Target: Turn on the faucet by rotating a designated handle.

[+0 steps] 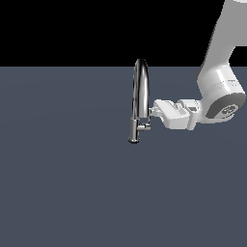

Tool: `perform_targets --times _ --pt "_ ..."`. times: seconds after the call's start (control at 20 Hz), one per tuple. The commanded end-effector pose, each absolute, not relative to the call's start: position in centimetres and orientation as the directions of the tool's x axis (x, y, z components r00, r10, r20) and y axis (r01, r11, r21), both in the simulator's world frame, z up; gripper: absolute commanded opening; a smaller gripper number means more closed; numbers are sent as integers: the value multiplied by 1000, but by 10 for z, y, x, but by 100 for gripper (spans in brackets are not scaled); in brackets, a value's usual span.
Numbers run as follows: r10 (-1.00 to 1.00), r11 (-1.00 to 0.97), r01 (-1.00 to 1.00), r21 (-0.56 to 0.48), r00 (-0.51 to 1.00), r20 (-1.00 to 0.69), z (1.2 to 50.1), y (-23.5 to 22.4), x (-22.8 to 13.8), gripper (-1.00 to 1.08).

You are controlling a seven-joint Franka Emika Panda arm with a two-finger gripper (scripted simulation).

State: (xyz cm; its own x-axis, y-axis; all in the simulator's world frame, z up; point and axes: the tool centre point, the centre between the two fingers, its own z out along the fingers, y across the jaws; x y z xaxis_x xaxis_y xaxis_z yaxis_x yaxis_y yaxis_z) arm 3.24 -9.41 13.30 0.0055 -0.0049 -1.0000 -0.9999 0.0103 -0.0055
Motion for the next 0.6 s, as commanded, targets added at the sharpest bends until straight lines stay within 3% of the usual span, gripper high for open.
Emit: perform_targets --times 0.0,0.55 --pt "0 4 -1000 -4 4 -1000 137 -94 24 -100" --pt "0 2 -1000 -7 7 -1000 128 -90 1 -100"
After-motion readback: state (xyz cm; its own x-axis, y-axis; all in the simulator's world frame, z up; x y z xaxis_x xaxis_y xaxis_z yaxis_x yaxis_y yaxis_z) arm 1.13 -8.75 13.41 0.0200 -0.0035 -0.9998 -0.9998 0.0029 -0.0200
